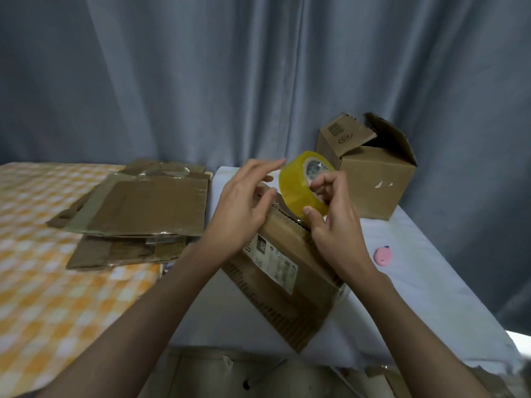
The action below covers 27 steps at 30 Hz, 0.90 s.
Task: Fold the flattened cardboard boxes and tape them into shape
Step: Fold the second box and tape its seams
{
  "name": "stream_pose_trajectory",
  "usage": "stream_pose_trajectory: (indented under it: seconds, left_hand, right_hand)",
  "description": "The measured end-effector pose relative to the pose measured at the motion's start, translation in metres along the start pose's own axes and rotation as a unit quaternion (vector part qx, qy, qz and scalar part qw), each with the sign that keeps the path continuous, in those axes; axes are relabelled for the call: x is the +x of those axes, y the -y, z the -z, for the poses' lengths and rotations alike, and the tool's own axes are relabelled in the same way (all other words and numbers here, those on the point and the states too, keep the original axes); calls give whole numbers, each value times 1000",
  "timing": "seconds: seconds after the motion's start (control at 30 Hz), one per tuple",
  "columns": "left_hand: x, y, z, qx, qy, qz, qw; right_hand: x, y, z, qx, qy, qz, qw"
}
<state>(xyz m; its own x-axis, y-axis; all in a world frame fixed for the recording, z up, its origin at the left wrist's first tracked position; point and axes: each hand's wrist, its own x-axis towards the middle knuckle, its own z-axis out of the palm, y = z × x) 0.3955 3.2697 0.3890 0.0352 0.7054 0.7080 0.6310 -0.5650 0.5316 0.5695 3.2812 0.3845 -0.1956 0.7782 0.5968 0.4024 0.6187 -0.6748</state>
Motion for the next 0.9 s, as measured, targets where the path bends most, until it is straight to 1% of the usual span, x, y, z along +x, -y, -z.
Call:
stream_pose_trajectory:
  seconds: [0.13, 0.27, 0.33, 0.47, 0.63, 0.73, 0.9]
  left_hand:
    - [5, 1, -1, 3, 9, -43, 999]
    - [7, 3, -2, 6, -36, -89, 995]
    - [7, 3, -2, -2, -54, -97, 994]
    - [7, -2, -1, -11, -74, -54, 996]
    - [11, -14, 6, -30, -64, 42, 997]
    - [16, -19, 14, -19, -42, 51, 998]
    - [26, -21, 29, -9, -29, 30, 999]
  right_hand:
    - [0, 0, 0, 4, 18, 8, 1000]
    - [0, 0, 3, 21, 34, 2, 999]
    - [0, -1, 4, 20, 44, -5, 999]
    - [0, -3, 4, 4, 64, -24, 998]
    - [3, -10, 2, -58, 59, -25, 996]
    - [4, -15, -3, -85, 69, -34, 993]
    - [5, -17, -5, -85, 78, -32, 993]
